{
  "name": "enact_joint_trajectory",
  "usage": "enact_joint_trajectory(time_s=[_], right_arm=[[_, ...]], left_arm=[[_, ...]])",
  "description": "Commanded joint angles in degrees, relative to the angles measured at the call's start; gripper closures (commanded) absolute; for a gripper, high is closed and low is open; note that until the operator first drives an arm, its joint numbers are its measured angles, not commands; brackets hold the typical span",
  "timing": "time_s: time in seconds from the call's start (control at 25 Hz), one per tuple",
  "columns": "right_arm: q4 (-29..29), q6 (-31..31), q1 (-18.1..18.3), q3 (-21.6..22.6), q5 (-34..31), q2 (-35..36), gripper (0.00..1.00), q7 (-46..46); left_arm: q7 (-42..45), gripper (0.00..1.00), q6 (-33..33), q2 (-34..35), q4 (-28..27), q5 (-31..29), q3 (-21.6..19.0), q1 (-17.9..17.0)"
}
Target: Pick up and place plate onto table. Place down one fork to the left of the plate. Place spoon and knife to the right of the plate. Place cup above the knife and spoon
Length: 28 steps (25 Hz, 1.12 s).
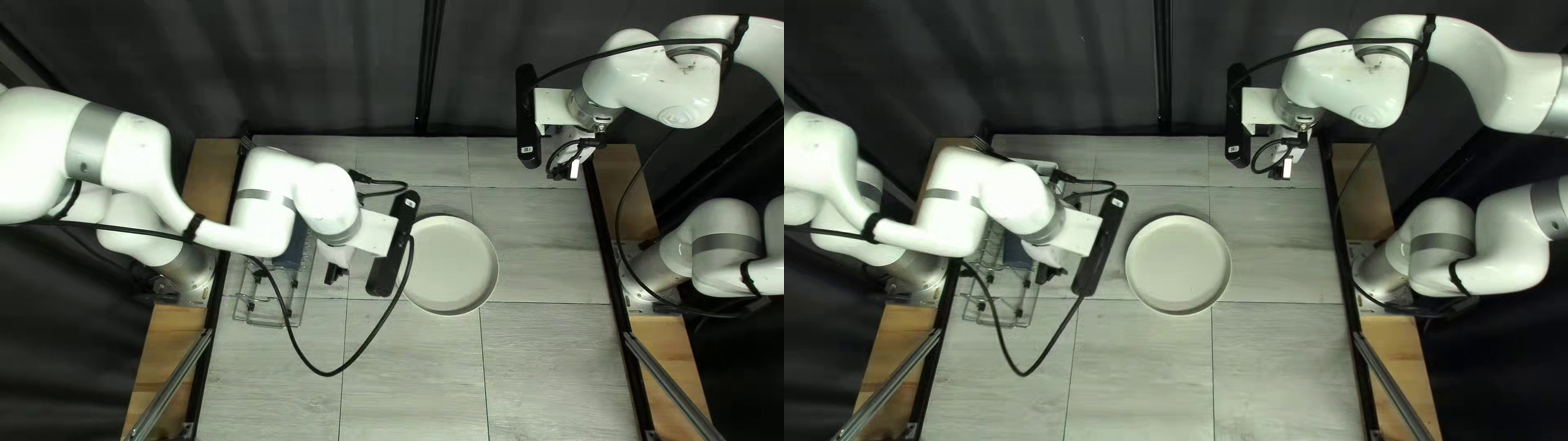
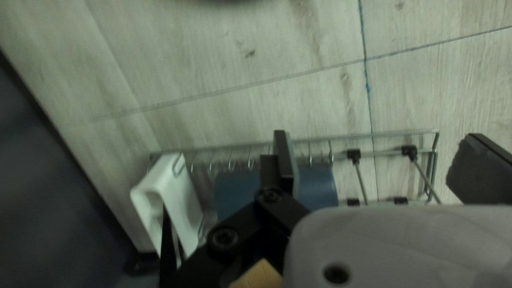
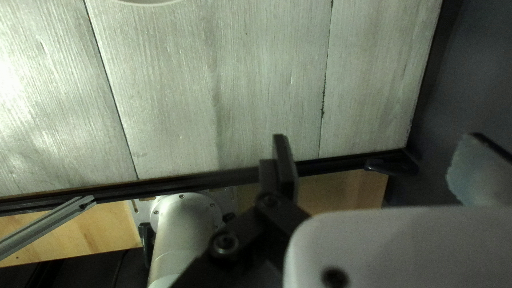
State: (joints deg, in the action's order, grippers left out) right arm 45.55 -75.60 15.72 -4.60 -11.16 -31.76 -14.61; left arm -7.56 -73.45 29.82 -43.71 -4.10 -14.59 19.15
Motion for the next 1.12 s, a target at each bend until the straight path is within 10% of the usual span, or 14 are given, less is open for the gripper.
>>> enact_joint_trajectory(time_s=[0.04, 1.12], right_arm=[[0.0, 0.0, 0.0, 0.0, 0.0, 0.0, 0.00, 0.0], [0.0, 0.0, 0.0, 0.0, 0.0, 0.0, 0.00, 0.0]], left_arm=[[0.0, 0.00, -4.2, 7.1, 4.1, -3.3, 3.6, 3.7], [-10.4, 0.00, 7.4, 12.1, 17.2, -9.8, 18.8, 11.1]])
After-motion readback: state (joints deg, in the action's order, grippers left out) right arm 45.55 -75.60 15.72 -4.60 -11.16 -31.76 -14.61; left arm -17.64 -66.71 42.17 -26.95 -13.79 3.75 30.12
